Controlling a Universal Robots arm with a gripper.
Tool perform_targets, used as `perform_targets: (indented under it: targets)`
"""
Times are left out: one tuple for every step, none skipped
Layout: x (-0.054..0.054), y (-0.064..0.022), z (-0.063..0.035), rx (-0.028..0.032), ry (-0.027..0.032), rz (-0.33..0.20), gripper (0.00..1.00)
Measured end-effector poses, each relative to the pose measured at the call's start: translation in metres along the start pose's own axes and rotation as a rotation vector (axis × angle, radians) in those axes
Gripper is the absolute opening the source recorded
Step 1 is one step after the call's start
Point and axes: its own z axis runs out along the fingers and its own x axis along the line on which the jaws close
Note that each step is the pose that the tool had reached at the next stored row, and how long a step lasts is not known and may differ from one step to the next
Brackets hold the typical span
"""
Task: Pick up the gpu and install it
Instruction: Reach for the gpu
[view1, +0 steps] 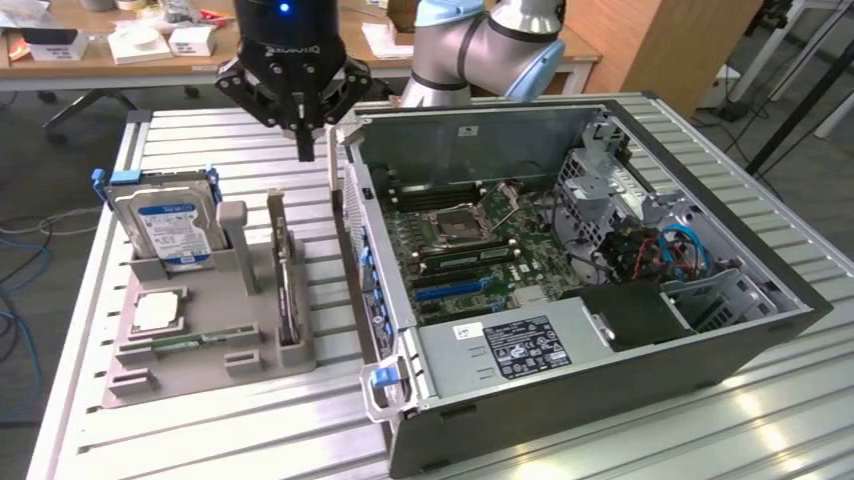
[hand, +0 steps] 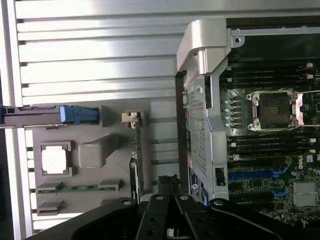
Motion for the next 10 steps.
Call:
perform_targets:
  targets:
    - [0.002,-0.0002,0.0000,0.0000,0.0000,0.000,0.10]
    - [0.005,-0.0004,0.0000,0.0000,0.0000,0.000,0.10]
    - [0.007,-0.0005,0.0000,0.0000,0.0000,0.000,0.10]
    - [0.009,-0.0007,0.0000,0.0000,0.0000,0.000,0.10]
    - [0.011,-0.0008,0.0000,0.0000,-0.0001,0.000,0.10]
    - [0.013,-0.0010,-0.0001,0.0000,0.0000,0.000,0.10]
    - [0.015,-0.0012,0.0000,0.0000,0.0000,0.000,0.10]
    - [0.017,-0.0013,-0.0001,0.0000,0.0000,0.001,0.10]
    - [0.019,-0.0015,-0.0001,0.0000,0.0000,0.000,0.10]
    - [0.021,-0.0016,-0.0002,0.0000,0.0000,0.001,0.10]
